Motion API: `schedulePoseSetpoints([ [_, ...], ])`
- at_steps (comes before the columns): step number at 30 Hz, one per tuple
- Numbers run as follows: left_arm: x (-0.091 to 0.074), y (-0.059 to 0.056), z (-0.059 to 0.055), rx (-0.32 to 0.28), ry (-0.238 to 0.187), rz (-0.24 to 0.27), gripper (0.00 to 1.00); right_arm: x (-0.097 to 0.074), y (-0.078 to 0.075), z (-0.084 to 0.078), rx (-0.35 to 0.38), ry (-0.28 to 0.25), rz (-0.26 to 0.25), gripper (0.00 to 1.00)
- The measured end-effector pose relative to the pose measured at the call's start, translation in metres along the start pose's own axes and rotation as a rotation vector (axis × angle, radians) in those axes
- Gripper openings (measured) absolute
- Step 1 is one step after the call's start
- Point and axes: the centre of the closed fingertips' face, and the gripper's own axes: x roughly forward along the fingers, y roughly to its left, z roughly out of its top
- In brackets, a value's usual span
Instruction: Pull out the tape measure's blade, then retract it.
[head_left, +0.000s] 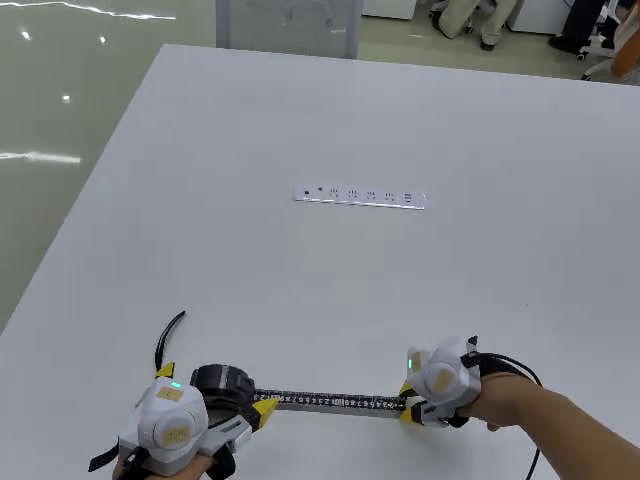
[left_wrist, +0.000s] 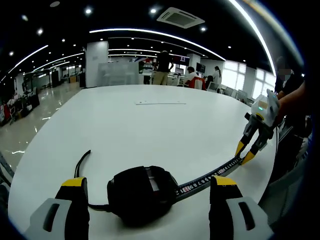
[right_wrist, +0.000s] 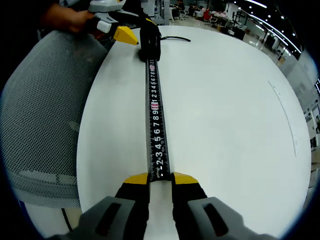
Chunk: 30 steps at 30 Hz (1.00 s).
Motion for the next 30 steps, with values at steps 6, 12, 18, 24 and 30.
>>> schedulePoseSetpoints([
  [6,0.001,0.000,-0.001,0.004,0.004,0.003,0.97,0.001,-0.001,-0.001,-0.019,0.004,-0.006,0.15],
  [12,0.001,0.000,-0.004,-0.007,0.016,0.004,0.91,0.001,0.000,0.001,0.037,0.034,-0.009,0.14],
  [18,0.008,0.005,-0.013,-0.031,0.049,0.016,0.82,0.002,-0.001,-0.001,0.021,0.036,-0.007,0.14],
  [24,0.016,0.014,-0.027,-0.118,0.090,0.057,0.77,0.002,-0.001,0.000,0.045,0.048,-0.006,0.14],
  [30,0.019,0.013,-0.024,-0.156,0.096,0.071,0.70,0.002,-0.001,-0.001,0.041,0.067,-0.004,0.14],
])
